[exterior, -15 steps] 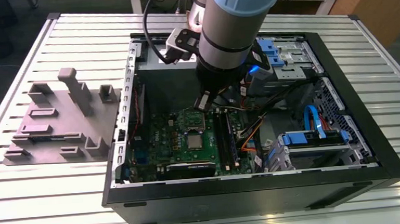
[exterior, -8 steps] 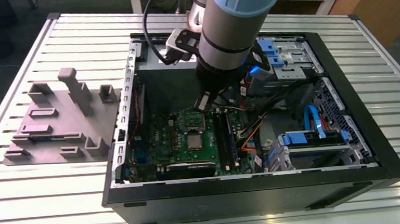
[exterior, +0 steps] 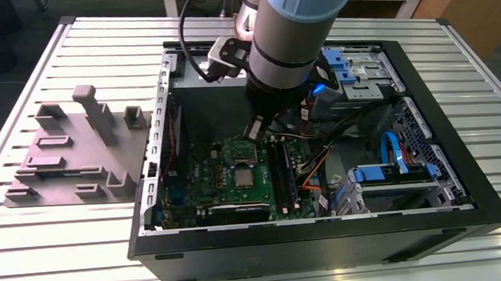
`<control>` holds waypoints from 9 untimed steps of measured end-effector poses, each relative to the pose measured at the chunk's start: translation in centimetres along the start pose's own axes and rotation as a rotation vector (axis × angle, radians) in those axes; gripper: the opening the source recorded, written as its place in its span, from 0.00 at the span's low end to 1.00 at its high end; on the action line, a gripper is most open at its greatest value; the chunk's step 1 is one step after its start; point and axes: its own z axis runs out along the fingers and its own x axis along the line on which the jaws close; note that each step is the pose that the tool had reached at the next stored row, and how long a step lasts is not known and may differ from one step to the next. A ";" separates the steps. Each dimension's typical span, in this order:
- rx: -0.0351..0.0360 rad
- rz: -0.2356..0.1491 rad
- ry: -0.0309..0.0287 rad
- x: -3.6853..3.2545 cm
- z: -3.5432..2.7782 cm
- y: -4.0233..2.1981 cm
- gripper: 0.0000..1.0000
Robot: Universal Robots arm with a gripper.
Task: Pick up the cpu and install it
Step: 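Close the cpu cover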
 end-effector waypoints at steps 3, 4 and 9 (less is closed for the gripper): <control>0.0000 0.000 0.0000 0.11 -0.02 -0.05 0.10; 0.0000 0.000 0.0000 0.15 -0.03 -0.06 0.10; 0.0000 0.000 -0.0001 0.40 -0.08 -0.18 0.10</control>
